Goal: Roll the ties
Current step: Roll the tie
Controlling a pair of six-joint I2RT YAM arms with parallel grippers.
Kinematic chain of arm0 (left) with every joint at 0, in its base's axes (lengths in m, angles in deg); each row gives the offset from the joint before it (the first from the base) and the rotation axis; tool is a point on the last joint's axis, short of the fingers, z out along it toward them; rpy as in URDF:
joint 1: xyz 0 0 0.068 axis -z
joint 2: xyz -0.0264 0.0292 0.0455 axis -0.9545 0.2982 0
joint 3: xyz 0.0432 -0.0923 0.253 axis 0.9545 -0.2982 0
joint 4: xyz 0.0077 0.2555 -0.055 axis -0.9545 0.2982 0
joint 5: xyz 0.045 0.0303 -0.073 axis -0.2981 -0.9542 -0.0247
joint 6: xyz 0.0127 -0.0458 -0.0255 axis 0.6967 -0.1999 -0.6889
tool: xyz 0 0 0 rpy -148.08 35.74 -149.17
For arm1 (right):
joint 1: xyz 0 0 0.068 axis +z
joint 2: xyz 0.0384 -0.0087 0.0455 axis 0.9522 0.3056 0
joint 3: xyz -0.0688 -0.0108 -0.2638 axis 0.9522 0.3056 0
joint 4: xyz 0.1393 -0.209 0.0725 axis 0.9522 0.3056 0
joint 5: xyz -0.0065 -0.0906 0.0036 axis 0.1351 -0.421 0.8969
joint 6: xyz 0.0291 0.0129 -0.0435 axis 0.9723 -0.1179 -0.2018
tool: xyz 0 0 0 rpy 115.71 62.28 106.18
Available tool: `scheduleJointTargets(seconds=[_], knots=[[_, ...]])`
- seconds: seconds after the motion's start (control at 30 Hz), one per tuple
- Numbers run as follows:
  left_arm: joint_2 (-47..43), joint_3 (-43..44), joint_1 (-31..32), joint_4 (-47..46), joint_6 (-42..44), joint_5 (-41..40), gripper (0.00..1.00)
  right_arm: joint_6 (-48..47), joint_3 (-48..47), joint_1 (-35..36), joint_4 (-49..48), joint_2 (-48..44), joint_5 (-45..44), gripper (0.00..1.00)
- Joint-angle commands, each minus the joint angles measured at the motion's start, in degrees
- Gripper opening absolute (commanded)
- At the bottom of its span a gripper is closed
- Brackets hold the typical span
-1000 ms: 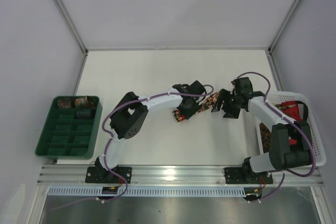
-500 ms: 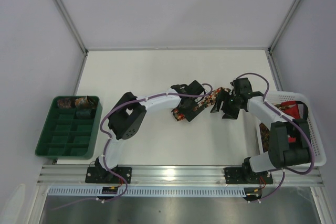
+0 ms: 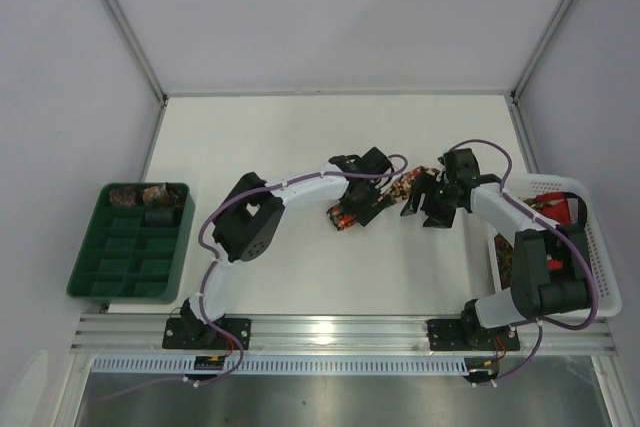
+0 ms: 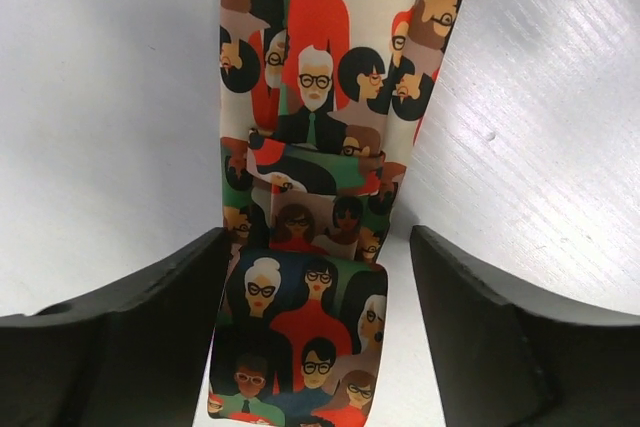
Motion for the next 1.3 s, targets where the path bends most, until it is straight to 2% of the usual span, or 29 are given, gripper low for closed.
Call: scheduleJointTargets(seconds=[0.0,0.03,0.13,0.2,0.23,0.47,0.53,0.57,0.6,0.63,0.7,0.87,1.0,1.13,1.27], knots=[[2.0,-0.1,-0.4,0.7,0.9,0.4,0.77,0.0,-1.7,-0.3,-0.6,-0.1,0.4,0.75],[1.8,-0.9,-0.4,0.5,1.0,0.4,0.72,0.2,-1.7,-0.3,-0.6,-0.1,0.4,0.75],[1.2,-1.9,-0.4,0.1,1.2,0.0,0.67,0.2,-1.9,-0.3,-0.7,0.2,0.4,0.75],[0.7,-2.5,-0.4,0.0,1.2,0.2,0.59,0.3,-1.9,-0.3,-1.0,0.3,0.3,0.75],[0.5,-2.6,-0.4,-0.2,1.0,0.2,0.51,0.3,-1.9,-0.3,-1.2,0.5,0.4,0.75],[-1.2,-2.9,-0.4,-0.3,1.0,-0.4,0.42,1.2,-1.7,-0.2,-1.7,0.4,0.5,0.76],[-2.0,-3.5,-0.4,-0.7,0.9,-0.2,0.34,1.3,-1.5,0.0,-1.9,0.2,0.5,0.76],[-2.2,-3.6,-0.4,-0.9,1.0,0.1,0.34,1.3,-1.6,-0.1,-1.9,0.0,0.5,0.76],[-2.3,-3.7,-0.4,-0.9,1.0,0.5,0.36,1.4,-1.3,-0.1,-1.9,0.1,0.5,0.76],[-2.6,-3.8,-0.4,-0.7,0.8,0.6,0.52,1.4,-1.3,-0.1,-1.8,0.1,0.6,0.77],[-4.2,-4.4,-0.4,-1.3,0.7,1.2,0.71,1.5,-1.4,-0.1,-1.8,0.4,0.8,0.77],[-11.7,-6.8,-1.5,-2.0,-1.0,2.9,0.95,1.7,-2.9,-0.1,-2.9,2.0,1.6,0.75],[-19.9,-7.8,-3.4,-2.2,-4.5,4.4,1.0,2.8,-5.0,0.1,-5.6,3.7,2.7,0.68],[-29.1,-11.7,-8.9,-2.9,-14.2,7.6,1.0,4.4,-9.1,0.9,-8.9,9.2,4.0,0.51],[-36.8,-18.7,-15.7,-4.3,-24.2,15.1,0.93,6.7,-14.6,1.4,-11.0,15.4,4.1,0.39]])
